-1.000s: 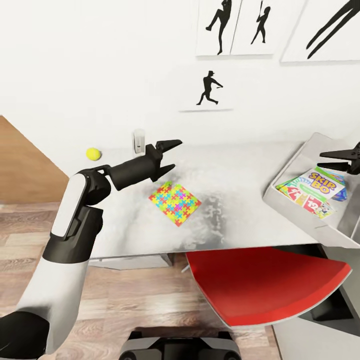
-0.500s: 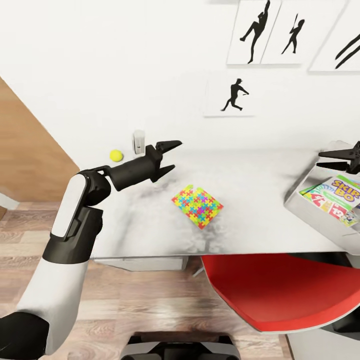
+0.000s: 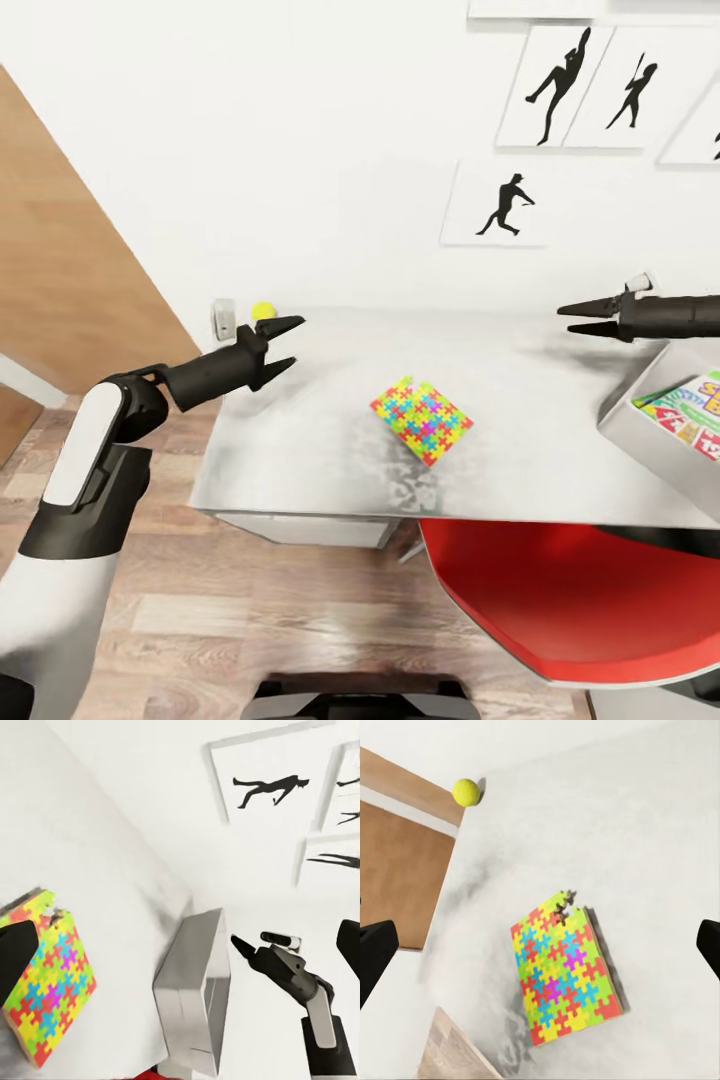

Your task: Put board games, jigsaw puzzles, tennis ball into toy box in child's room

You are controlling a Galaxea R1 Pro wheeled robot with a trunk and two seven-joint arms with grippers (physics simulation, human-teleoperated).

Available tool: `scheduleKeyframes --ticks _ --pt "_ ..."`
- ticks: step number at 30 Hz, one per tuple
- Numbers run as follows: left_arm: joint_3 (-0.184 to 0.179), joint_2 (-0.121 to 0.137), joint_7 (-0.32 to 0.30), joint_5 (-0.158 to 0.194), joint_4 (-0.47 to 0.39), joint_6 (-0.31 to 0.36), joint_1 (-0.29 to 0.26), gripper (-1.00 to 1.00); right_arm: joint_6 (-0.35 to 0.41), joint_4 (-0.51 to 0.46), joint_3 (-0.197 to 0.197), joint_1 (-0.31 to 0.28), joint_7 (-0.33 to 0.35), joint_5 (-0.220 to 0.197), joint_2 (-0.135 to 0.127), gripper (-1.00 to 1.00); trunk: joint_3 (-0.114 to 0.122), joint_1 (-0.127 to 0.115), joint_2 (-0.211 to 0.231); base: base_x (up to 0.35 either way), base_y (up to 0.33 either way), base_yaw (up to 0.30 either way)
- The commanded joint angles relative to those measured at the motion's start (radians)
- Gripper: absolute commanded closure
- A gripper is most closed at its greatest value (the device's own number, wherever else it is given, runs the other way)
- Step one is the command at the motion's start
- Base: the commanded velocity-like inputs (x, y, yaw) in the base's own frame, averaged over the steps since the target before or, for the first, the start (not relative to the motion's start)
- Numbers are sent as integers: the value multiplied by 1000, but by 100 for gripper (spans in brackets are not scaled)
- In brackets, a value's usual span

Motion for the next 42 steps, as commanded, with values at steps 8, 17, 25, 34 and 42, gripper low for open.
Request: scheduleKeyframes --ticks 8,17,25,34,42 --pt "97 108 -94 14 -1 25 56 -100 28 -54 1 -30 -194 -6 91 -100 11 1 -2 0 6 159" --pt "203 213 -141 18 0 43 157 -100 37 -75 -20 -64 -351 -6 192 -100 24 1 -2 0 2 166" --pt "353 264 -154 19 0 50 304 -100 38 -65 -33 -70 -506 -6 296 -100 35 1 -2 0 0 186" --pt "496 333 -159 20 0 67 473 -100 31 -53 -40 -63 -732 -8 419 -100 47 1 -2 0 0 197" --pt "545 350 -158 15 1 73 601 -100 22 -47 -44 -51 -902 -9 497 -100 58 1 -2 0 0 206"
